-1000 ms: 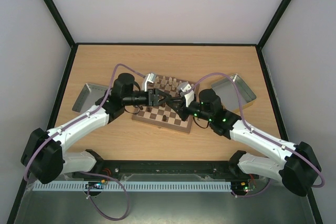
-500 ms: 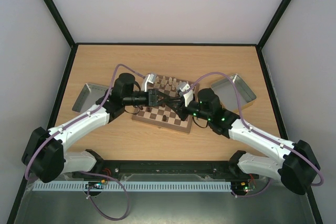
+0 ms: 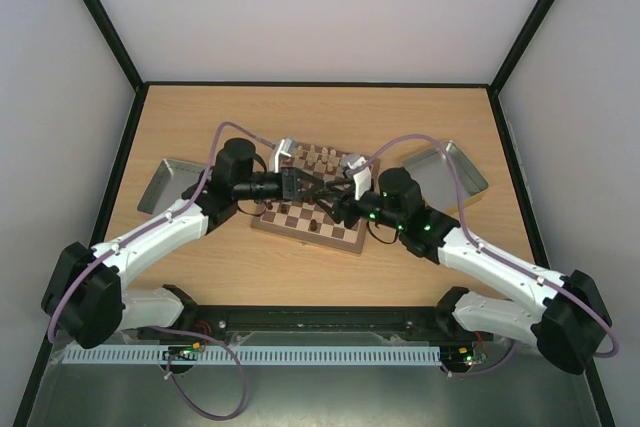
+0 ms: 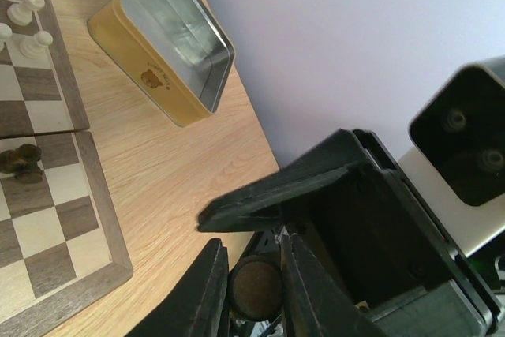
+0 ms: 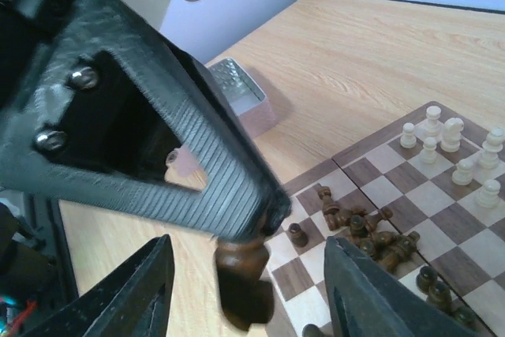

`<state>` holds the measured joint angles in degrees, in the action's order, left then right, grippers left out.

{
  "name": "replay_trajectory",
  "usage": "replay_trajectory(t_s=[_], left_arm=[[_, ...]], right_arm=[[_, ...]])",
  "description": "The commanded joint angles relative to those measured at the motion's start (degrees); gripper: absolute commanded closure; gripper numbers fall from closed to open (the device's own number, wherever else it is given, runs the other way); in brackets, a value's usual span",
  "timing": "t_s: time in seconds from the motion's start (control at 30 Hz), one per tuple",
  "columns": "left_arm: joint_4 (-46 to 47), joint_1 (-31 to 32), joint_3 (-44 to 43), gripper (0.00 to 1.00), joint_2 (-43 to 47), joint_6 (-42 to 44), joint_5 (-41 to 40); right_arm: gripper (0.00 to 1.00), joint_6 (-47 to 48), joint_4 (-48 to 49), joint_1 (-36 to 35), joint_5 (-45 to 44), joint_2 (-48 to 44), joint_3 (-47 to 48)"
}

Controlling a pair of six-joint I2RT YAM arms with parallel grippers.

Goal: Set up the chess pieces on the board
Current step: Place the chess piece on the chessboard.

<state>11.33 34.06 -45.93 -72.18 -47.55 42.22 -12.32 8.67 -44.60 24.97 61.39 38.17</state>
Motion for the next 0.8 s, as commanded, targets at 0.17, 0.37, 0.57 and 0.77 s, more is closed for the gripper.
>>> replay_trajectory(t_s=[0.17,0.37,0.57,0.77], left_arm=[[9.5,-2.2,-2.9,0.84,1.9,-20.2,-1.6],[12.9,-2.3,-3.8,0.84,1.0,-37.8,-2.6],[18.4,-2.2,-3.3,0.84,1.7,-41.7,-4.2],[21.0,-2.0,-1.8,0.84,2.6,-40.9,-5.6]], right_arm=[[0.40,-27.7,11.9,0.2,-8.5,-12.9,-5.0],[0.36,-49.0,17.0,0.1,-17.4,-12.5,-5.9],[0.40,-57.5,26.8,0.2,-10.9,-7.4,-5.8],[0.57,-67.2,36.1,0.1,-8.1,-3.8,-7.1]])
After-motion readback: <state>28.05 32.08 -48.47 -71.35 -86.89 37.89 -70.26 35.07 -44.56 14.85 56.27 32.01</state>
